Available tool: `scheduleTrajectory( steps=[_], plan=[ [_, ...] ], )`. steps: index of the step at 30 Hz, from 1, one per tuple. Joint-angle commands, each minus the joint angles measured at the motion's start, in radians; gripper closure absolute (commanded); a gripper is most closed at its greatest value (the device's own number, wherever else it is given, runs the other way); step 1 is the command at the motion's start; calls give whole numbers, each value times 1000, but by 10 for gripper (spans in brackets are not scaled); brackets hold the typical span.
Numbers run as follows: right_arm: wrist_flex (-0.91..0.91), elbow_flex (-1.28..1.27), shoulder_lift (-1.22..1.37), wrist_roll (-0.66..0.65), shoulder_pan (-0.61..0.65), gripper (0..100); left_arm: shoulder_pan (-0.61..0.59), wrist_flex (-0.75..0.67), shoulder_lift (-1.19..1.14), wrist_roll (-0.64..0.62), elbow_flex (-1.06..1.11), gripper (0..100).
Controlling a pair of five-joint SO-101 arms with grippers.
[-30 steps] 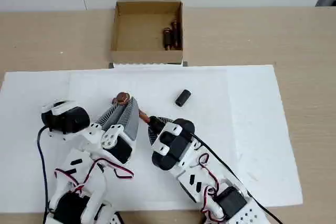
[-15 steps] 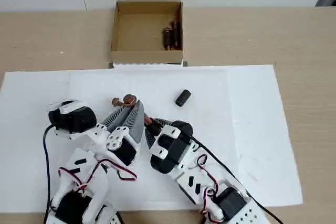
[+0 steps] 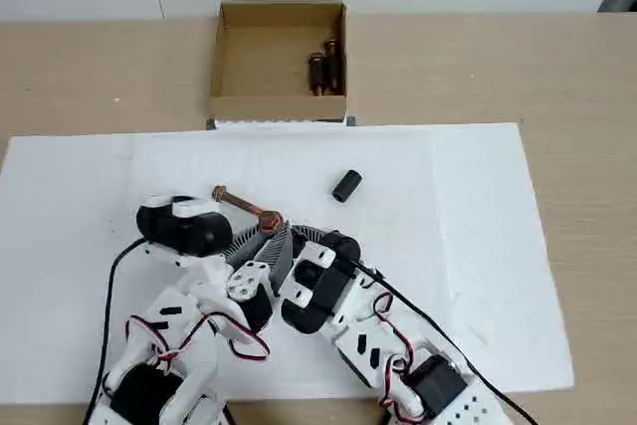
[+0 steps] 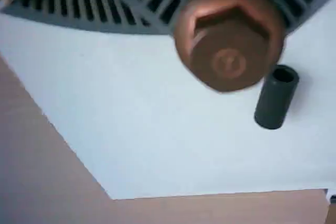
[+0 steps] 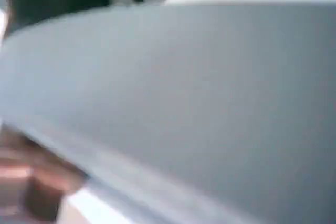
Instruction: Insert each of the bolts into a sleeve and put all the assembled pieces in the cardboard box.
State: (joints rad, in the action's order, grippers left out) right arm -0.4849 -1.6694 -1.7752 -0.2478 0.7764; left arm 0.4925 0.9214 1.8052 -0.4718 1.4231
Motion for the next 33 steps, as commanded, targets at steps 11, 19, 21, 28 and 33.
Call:
scheduleTrajectory(
  steps=[11,19,21,28,33],
  plan=[
    [27,-3,-5,-14,15,995,9,2,8,61,-2,829],
    [28,-8,-5,-14,15,995,-64,0,6,164,1,825],
    [28,-9,-5,-14,15,995,-77,0,6,178,1,825],
    [30,-9,-5,-11,15,995,-77,0,6,184,-2,825],
    [27,-9,-5,-9,12,995,-78,-3,8,181,-28,826]
  ],
)
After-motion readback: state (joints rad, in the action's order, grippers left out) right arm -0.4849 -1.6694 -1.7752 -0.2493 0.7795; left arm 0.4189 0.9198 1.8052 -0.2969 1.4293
